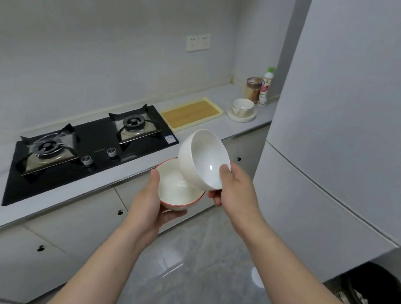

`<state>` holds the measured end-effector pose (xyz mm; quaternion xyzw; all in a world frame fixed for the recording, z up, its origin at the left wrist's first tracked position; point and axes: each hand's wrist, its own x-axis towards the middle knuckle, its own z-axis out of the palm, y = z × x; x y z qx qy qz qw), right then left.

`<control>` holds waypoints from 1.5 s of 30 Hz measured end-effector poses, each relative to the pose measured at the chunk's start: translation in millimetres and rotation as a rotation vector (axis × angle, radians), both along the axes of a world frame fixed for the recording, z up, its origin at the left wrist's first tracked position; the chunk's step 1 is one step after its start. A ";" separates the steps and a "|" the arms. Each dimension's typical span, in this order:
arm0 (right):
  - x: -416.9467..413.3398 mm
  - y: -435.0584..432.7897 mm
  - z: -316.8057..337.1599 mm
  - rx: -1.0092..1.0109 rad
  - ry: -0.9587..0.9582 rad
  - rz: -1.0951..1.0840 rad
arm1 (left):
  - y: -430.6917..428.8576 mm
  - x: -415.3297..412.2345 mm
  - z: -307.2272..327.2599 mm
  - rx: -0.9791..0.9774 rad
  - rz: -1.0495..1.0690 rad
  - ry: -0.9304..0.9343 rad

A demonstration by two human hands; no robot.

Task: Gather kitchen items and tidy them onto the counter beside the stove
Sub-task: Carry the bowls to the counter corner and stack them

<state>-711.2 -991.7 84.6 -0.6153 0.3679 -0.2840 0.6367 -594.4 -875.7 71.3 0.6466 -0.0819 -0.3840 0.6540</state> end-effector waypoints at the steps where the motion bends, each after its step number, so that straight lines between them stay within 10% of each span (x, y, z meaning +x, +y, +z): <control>1: -0.4 -10.6 -2.2 -0.003 0.003 -0.023 | -13.9 1.5 -0.7 0.003 -0.018 0.004; 45: 321.2 -588.5 -76.2 -0.116 0.403 -0.358 | -644.5 335.2 -18.3 0.174 -0.527 -0.384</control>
